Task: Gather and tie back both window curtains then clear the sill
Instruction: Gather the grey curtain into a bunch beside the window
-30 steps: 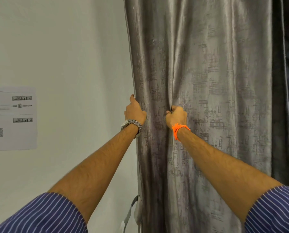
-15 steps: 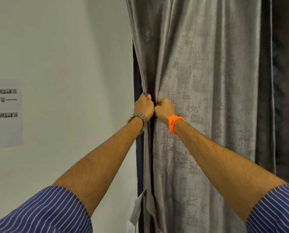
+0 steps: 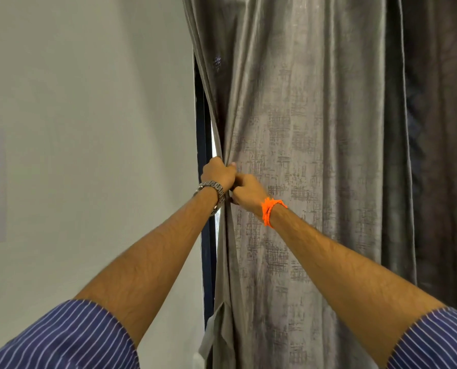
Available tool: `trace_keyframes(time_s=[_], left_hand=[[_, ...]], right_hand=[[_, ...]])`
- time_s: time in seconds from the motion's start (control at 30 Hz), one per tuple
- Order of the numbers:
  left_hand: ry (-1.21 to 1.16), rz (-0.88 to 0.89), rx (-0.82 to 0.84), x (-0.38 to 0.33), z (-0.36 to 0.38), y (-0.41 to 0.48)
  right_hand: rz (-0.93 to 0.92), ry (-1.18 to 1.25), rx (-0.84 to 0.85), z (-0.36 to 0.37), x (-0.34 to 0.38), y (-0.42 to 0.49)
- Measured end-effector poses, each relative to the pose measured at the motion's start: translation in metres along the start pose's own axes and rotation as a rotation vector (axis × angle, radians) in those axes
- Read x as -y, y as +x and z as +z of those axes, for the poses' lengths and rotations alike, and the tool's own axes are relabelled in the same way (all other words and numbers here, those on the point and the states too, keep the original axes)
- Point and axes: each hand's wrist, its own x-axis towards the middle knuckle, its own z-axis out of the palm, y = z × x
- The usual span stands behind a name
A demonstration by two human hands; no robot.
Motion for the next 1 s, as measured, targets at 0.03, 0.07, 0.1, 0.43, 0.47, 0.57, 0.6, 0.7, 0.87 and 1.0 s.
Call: trace_keyframes(time_s=[0.03, 0.07, 0.1, 0.43, 0.47, 0.57, 0.6, 0.7, 0.87, 1.0], left_hand=[[0.043, 0.007, -0.034, 0.000, 0.001, 0.000], [0.065, 0.016, -0.056, 0.001, 0.002, 0.001], [0.072, 0.028, -0.073, 0.003, 0.002, 0.002], [0.063, 0.048, -0.041, 0.016, 0.014, 0.014], [0.066, 0.046, -0.042, 0.017, 0.015, 0.015], [0.074, 0.045, -0.047, 0.019, 0.019, 0.018], [0.078, 0.044, -0.051, 0.019, 0.020, 0.019], [0.084, 0.042, -0.059, 0.021, 0.025, 0.022], [0.079, 0.055, -0.057, 0.025, 0.031, 0.025], [0.057, 0.074, -0.046, 0.029, 0.033, 0.027]], right_hand=[[0.003, 0.008, 0.004, -0.003, -0.002, 0.000], [0.014, 0.041, 0.001, -0.006, -0.004, 0.000], [0.036, 0.105, -0.008, -0.011, -0.007, 0.000], [0.124, -0.141, -0.782, -0.094, -0.062, -0.001], [0.137, -0.227, -0.879, -0.102, -0.065, -0.002], [0.248, -0.324, -1.026, -0.119, -0.074, -0.004], [0.274, -0.271, -1.019, -0.122, -0.078, -0.003], [0.261, -0.031, -0.901, -0.127, -0.091, 0.000], [0.308, 0.179, -0.745, -0.123, -0.098, 0.001], [0.316, 0.116, -0.758, -0.117, -0.101, 0.005]])
